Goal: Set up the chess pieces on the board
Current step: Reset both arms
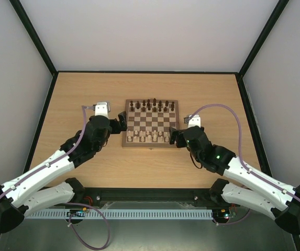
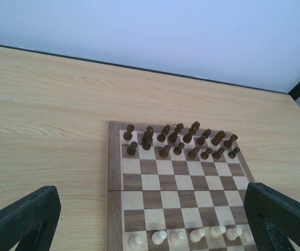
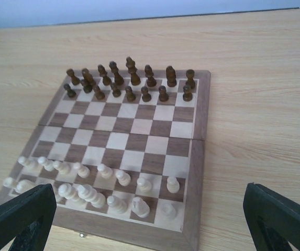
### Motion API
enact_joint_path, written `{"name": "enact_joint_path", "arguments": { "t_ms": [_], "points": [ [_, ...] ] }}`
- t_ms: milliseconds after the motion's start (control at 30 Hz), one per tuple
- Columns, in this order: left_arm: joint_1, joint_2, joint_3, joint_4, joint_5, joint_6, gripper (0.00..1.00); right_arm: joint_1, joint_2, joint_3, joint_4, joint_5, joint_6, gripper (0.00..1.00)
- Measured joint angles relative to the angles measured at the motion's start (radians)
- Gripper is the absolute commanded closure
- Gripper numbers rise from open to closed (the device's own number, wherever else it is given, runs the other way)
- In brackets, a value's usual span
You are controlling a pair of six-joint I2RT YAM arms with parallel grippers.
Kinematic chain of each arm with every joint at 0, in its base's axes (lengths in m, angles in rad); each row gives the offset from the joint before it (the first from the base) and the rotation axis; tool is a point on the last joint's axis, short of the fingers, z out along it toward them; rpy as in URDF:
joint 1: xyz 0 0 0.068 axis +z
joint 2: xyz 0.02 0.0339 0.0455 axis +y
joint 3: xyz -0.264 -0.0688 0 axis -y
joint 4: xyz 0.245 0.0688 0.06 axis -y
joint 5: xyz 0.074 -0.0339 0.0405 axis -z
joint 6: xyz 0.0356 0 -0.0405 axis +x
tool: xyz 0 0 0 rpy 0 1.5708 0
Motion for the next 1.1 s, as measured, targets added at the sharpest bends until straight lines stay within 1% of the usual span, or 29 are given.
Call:
{"name": "enact_joint_path", "arguments": {
  "t_ms": [133, 233, 400, 733, 1100],
  "points": [
    [0.0, -0.029, -0.01, 0.022, -0.007, 0.001, 0.01, 0.0, 0.008, -0.034, 0.032, -0.004, -0.02, 0.01],
    [0.0, -0.054, -0.033, 0.038, -0.007, 0.001, 0.01, 0.0, -0.012, -0.073, 0.074, -0.015, -0.033, 0.01],
    [0.0, -0.067, -0.058, 0.05, -0.007, 0.002, 0.01, 0.0, -0.05, -0.112, 0.096, -0.035, -0.036, 0.01],
    [0.0, -0.075, -0.065, 0.065, -0.006, 0.001, 0.01, 0.0, -0.018, -0.121, 0.122, -0.046, -0.038, 0.01],
    [0.0, -0.099, -0.073, 0.072, -0.006, 0.001, 0.01, 0.0, -0.016, -0.125, 0.13, -0.037, -0.038, 0.01]
  ]
}}
